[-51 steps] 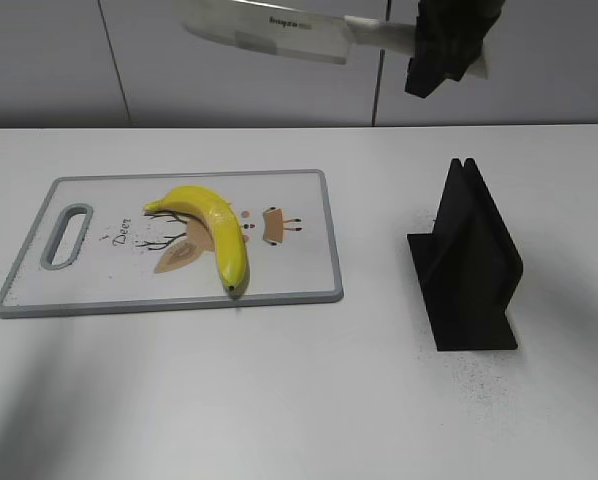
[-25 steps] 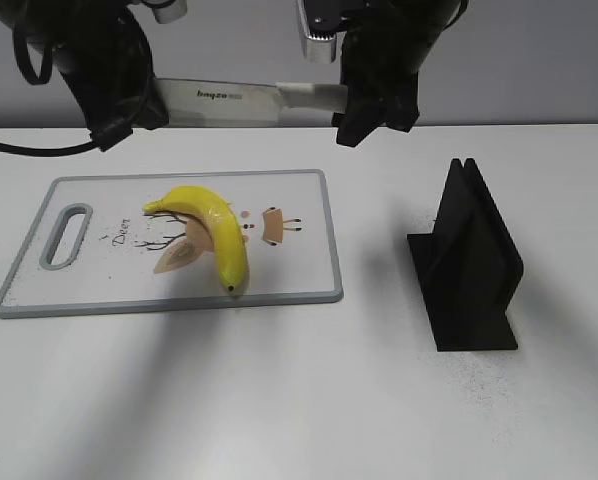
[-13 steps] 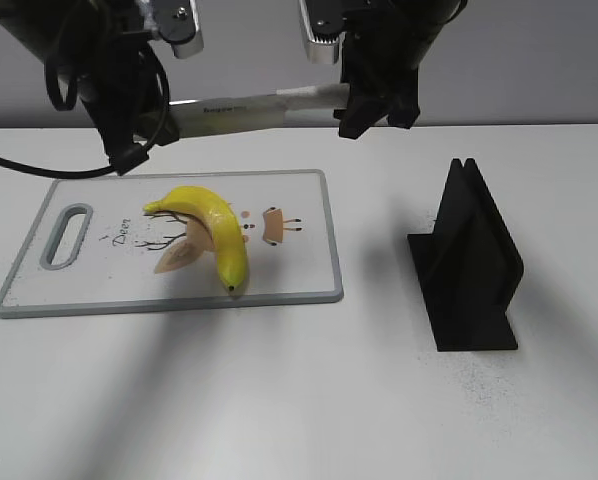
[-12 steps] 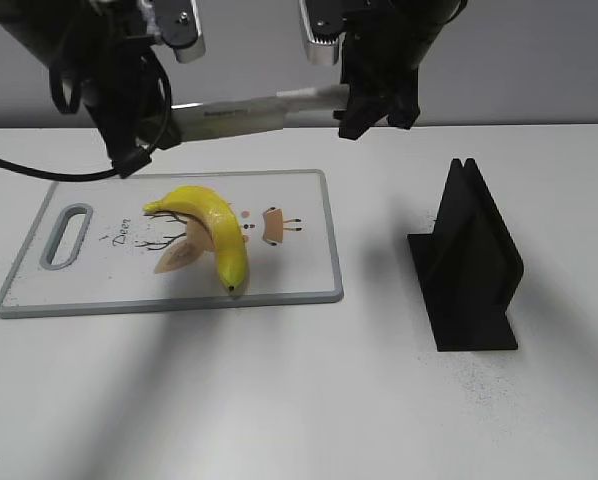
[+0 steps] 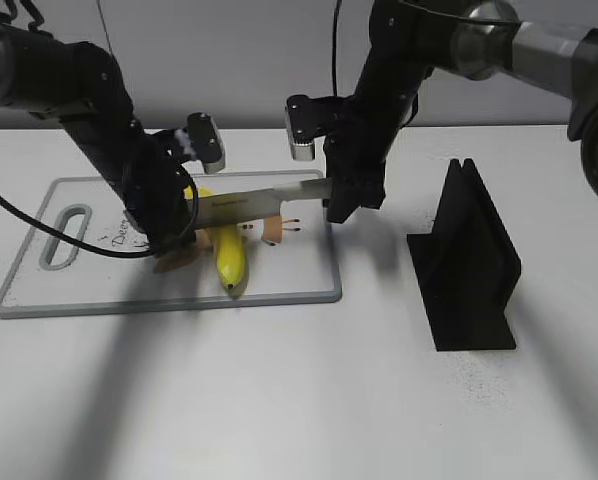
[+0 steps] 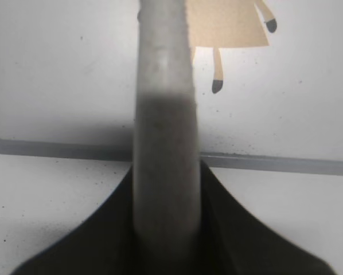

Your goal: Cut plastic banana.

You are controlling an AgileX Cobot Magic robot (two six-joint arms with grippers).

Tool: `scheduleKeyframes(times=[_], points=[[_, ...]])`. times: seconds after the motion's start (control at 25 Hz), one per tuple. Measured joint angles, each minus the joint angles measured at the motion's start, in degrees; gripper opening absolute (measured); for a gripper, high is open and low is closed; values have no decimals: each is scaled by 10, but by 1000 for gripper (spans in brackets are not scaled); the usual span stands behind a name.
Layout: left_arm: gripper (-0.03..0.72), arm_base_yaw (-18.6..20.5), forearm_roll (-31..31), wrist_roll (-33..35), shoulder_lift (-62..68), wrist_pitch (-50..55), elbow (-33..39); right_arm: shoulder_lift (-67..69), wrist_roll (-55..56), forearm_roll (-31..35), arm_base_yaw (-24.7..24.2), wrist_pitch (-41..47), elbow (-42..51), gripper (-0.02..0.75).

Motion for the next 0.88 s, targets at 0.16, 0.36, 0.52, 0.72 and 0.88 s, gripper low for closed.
scheduleKeyframes(times=[0.16, 0.36, 0.52, 0.72, 0.88], points=[[-9, 1, 9, -3, -3, 4, -4, 6, 4, 2, 1, 13, -30, 204], [-9, 3, 30, -9, -43, 5, 9, -14, 16, 8, 6, 13, -32, 205], [-9, 3, 40, -9, -102, 11, 9, -63, 19, 9, 7, 13, -33, 205], [-9, 3, 41, -9, -164, 28, 9, -104, 19, 13, 7, 14, -32, 208], [-9, 3, 39, 0, -196, 38, 9, -133, 19, 16, 8, 14, -23, 209]])
